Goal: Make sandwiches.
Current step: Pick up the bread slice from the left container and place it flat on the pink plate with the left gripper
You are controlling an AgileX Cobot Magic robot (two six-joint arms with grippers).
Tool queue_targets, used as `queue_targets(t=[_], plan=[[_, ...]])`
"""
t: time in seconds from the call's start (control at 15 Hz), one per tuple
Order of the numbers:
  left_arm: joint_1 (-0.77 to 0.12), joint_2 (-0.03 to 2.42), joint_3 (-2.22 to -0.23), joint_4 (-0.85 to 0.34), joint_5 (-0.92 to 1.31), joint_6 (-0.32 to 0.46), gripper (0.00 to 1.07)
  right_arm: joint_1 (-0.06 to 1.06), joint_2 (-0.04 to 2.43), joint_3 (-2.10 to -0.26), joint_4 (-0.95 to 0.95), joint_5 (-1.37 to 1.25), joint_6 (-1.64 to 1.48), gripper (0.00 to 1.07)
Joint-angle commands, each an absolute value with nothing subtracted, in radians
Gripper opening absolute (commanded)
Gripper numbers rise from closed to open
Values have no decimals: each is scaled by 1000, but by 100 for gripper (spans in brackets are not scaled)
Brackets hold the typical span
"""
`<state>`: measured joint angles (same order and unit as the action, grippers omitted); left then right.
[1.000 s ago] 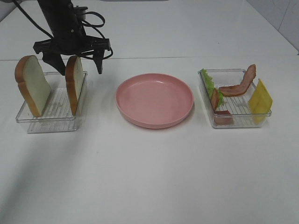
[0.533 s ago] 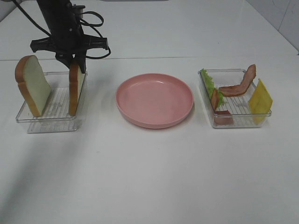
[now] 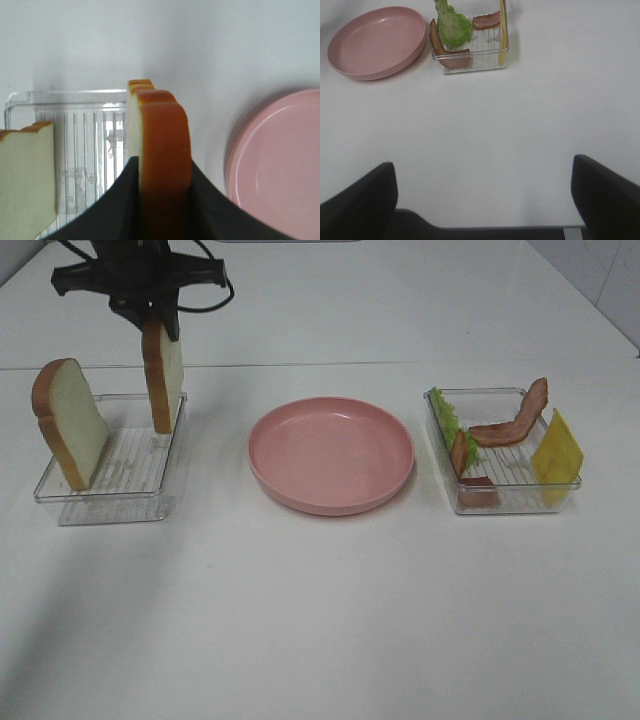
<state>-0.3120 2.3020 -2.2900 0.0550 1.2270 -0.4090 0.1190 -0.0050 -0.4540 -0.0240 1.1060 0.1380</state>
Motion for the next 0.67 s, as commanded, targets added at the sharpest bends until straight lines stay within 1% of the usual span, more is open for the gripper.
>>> queue_targets(t=[0.07, 0.13, 0.2, 0.27, 0.33, 0.4, 0.53, 0.6, 0.67], plan=[[-314, 2271, -2350, 38, 1316, -411, 0, 115, -25, -452, -28, 1101, 135, 90], [-314, 2270, -2421, -47, 1306, -404, 0, 115, -25, -452, -28, 1101, 135, 90], [-314, 2270, -2436, -117, 1276, -395, 0, 115, -25, -452, -27, 1101, 135, 90], [-314, 2270, -2436, -150, 1260, -385, 0, 115, -25, -452, -27, 1101, 135, 90], [-314, 2272, -2436, -230, 1225, -362, 0, 115, -25, -452, -27, 1101, 135, 90], [-314, 2292, -2436, -370, 1189, -324, 0, 115, -25, -452, -27, 1101, 135, 90], [-314, 2345, -2435, -529, 1178, -259, 0, 115, -25, -452, -27, 1101, 136, 90], [-314, 2362, -2435, -560, 1178, -243, 0, 115, -25, -452, -27, 1101, 136, 90], [-314, 2392, -2435, -634, 1178, -212, 0, 115, -25, -452, -27, 1101, 136, 90]])
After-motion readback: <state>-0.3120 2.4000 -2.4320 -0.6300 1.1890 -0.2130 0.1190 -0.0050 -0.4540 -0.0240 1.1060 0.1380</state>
